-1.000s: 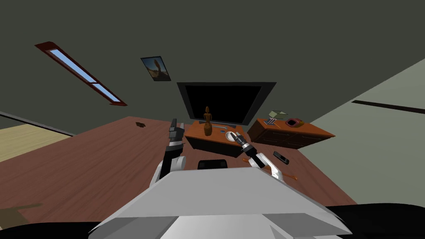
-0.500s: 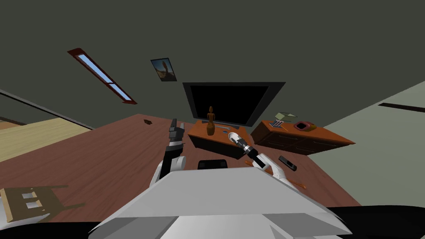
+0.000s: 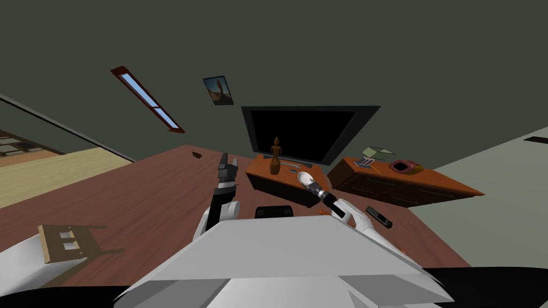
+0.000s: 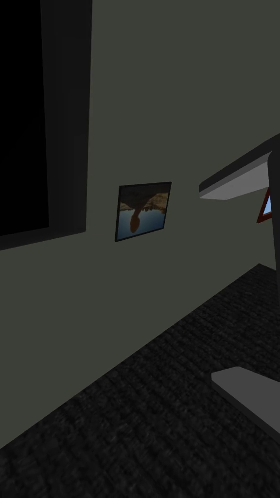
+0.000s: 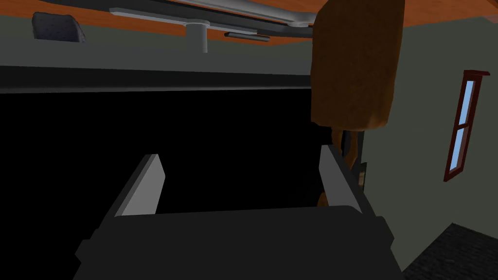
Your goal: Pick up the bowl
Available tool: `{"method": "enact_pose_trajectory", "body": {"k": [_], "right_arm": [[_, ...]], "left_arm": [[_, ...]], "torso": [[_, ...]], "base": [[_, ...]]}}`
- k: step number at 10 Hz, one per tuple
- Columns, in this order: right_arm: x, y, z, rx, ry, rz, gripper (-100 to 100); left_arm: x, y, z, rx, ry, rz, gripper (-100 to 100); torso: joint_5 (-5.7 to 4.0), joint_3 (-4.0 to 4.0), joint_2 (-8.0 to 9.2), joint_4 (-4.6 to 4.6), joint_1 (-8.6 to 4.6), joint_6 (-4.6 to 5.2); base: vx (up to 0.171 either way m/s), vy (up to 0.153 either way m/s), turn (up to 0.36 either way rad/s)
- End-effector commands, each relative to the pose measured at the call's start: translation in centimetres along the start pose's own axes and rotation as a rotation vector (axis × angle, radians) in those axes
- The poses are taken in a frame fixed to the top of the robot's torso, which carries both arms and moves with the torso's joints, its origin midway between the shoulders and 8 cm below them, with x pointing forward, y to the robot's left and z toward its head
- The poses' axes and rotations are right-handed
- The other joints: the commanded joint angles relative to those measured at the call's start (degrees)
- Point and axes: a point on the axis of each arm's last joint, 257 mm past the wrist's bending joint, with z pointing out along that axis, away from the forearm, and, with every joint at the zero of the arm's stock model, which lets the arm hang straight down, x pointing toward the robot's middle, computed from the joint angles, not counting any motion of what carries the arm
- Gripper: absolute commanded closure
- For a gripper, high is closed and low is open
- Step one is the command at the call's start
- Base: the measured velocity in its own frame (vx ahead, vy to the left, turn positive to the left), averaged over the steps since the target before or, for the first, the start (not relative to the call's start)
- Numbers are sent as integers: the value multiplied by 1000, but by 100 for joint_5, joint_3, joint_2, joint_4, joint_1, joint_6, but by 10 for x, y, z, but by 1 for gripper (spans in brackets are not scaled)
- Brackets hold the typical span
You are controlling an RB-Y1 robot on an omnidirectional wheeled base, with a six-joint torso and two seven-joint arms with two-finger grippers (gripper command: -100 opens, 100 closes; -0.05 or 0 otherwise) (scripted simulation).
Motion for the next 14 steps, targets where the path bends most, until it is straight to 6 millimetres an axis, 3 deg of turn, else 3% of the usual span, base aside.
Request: {"method": "enact_pose_trajectory", "body": {"k": [1, 7, 14], "right_arm": [[17, -9, -1, 13, 43, -33, -100], [95, -68, -25, 62, 279, -285, -100], [164, -130, -71, 98, 518, -497, -100]], "left_arm": [[0, 0, 0, 0, 0, 0, 0], [0, 0, 0, 0, 0, 0, 0], [0, 0, 0, 0, 0, 0, 0]], "torso": [[0, 0, 0, 0, 0, 0], [2, -3, -4, -1, 10, 3], [4, -4, -7, -1, 18, 1]], "base": [[15, 28, 65], [25, 49, 102], [32, 61, 95]]}}
